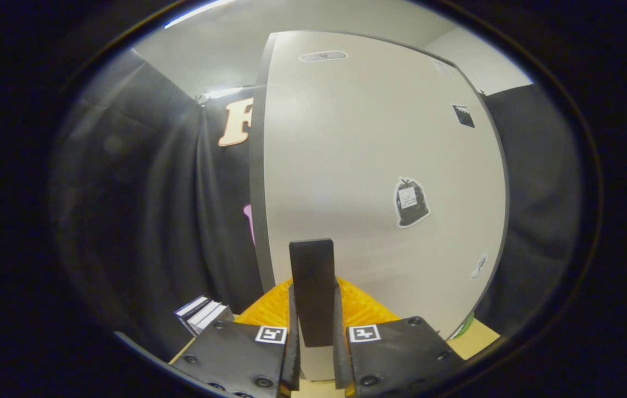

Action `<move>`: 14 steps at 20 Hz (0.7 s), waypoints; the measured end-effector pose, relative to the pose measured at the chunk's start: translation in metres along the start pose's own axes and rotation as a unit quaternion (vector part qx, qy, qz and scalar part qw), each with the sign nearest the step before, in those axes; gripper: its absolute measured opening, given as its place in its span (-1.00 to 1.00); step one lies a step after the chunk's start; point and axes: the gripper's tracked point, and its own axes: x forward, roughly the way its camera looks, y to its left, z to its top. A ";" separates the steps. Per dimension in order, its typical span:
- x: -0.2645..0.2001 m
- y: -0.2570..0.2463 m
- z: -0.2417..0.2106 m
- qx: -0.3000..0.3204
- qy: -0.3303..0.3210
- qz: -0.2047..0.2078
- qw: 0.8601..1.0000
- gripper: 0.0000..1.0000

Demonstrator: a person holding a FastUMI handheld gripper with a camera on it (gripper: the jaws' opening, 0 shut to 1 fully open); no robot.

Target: Open the shoe cabinet door, grab the shoes and put them into the shoe cabinet, then close the shoe cabinet door.

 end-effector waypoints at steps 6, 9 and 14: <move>-0.028 -0.002 0.006 0.006 0.002 0.032 0.999 -0.48; -0.031 -0.009 0.005 0.001 0.008 0.055 0.998 -0.48; -0.044 -0.019 0.006 0.000 0.017 0.100 0.995 -0.48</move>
